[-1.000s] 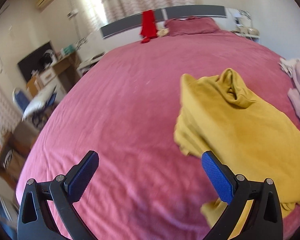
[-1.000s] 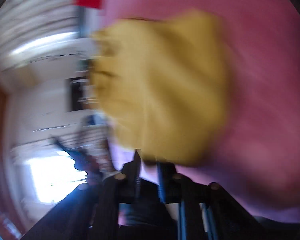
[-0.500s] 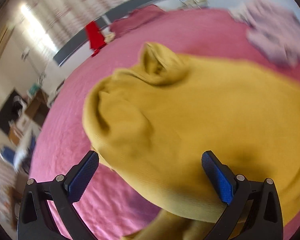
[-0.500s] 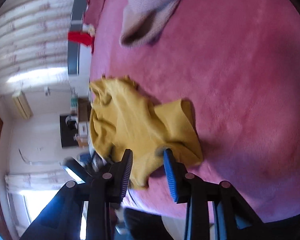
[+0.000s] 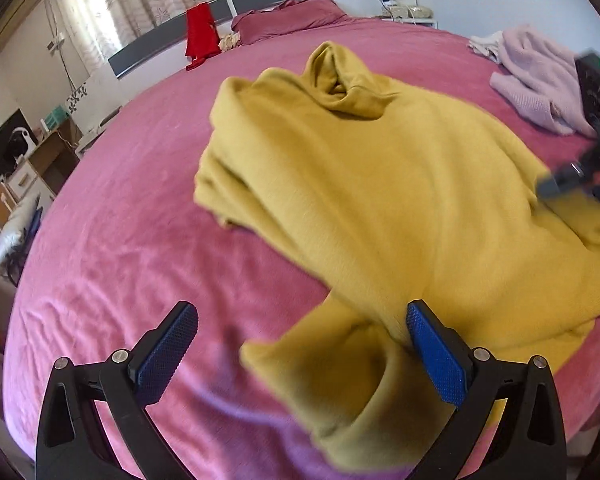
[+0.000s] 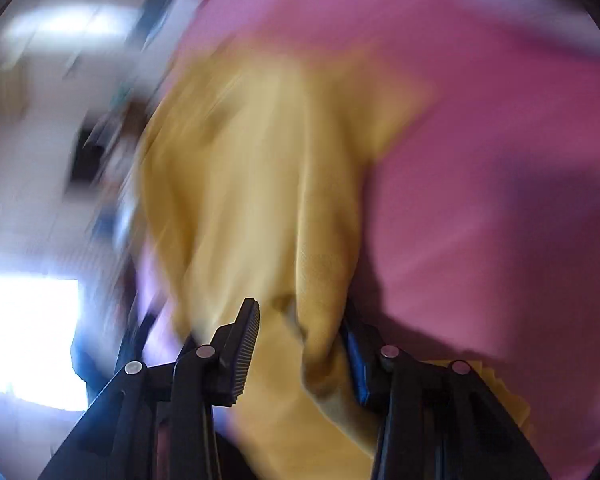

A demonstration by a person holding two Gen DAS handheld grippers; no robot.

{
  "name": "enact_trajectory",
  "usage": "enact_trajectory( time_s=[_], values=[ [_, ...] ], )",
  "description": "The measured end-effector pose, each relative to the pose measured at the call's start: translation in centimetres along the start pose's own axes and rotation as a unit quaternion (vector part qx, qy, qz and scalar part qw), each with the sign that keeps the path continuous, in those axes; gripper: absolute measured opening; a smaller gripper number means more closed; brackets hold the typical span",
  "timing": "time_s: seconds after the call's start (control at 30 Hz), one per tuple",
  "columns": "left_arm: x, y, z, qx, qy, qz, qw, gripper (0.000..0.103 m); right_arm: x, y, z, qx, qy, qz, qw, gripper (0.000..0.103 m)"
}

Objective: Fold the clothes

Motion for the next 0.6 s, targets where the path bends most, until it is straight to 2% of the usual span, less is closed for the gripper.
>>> enact_trajectory(
  time_s=[0.1,0.23,0.4,0.5,0.57,0.6],
  values=[
    [-2.3,1.3,0.2,0.001,0.018,-0.017,0.9997,0.103,-0.8,0.4,0.4,0.025,-0.004,-0.012,1.0,0.041],
    [-3.6,2.8,1.1,-0.016,0.033,0.001,0.9993,0.103,-1.9,1.0,1.0,0.059,-0.01,-0.027,0.998,0.041],
    [-1.3,3.0,3.2,0.001,-0.01,-0.005,0.9999,0.103,-3.2,1.7,1.7,0.1,-0.018,-0.047,0.994,0.042],
    [0.4,2.7,4.0,0.0,-0.029,-0.008,0.9995,0.103,-2.6,0.1,2.6,0.073,-0.008,-0.058,0.996,0.043],
    [1.5,2.6,4.5,-0.005,-0.037,-0.003,0.9993,0.103,-3.0,-0.1,1.3,0.056,0.019,-0.05,0.997,0.043],
    [1.8,2.7,4.9,-0.007,-0.039,0.003,0.9992,0.103,-2.7,0.3,0.2,0.063,0.023,-0.052,0.996,0.043]
  ],
)
Point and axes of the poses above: each gripper's, at about its wrist camera, not at the fingertips, and z roughly against the way its jaws point, y to its left, x to its top, the point moved 8 cm from there along -z, roughly the way its jaws point, and after that the axes turned 12 degrees about x, right-handed, at the moved point
